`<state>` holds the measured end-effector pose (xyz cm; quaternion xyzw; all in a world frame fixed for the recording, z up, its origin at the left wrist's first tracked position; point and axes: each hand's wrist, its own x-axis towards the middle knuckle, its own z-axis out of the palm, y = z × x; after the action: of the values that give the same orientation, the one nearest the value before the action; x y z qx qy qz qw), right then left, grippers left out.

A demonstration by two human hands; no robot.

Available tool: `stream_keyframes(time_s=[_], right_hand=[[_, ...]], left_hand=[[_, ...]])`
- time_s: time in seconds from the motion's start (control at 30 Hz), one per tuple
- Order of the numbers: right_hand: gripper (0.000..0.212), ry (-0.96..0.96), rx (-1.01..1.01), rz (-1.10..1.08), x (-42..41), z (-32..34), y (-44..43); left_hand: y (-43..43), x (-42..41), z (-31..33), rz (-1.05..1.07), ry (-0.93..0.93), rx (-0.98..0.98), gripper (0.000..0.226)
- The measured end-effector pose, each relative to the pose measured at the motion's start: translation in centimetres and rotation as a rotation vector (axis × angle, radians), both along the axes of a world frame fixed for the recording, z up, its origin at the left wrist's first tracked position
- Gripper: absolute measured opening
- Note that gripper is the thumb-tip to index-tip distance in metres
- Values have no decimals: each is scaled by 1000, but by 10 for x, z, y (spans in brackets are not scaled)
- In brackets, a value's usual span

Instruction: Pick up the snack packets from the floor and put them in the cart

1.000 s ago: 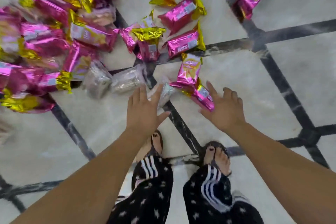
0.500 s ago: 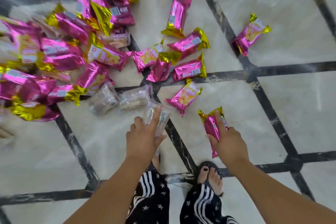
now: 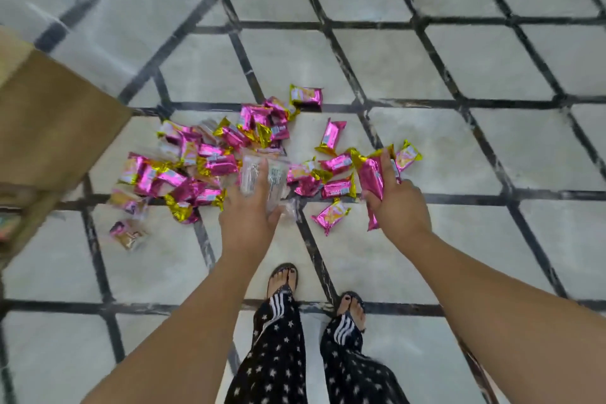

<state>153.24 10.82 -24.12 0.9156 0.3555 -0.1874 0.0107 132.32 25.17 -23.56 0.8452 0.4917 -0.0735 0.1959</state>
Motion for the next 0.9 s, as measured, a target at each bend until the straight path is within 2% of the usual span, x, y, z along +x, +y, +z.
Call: stream_keyframes(time_s=[0.13,0.23,0.3,0.43,0.6,0.9], right_hand=[[80,36,71,27,-38,83,-25],[81,234,178,-71,-84,134,-50],[82,278,235,-73,-114,164,-60],[81,275,274,57,-164,215,-54],[79,191,141,359,-224,258,-16],[84,258,224,589,-406,268,69]], left_hand=[[-41,-38,84,151,-121,7,91],[-85,-74,134,468,-259,-65,91],[-111,-100,161,605,-286,-38,95],[-139,-151,202,666,-238,79,92],[-125,-215,237,822,-126,98,90],[-98,-376,258,1096,-77,108,89]])
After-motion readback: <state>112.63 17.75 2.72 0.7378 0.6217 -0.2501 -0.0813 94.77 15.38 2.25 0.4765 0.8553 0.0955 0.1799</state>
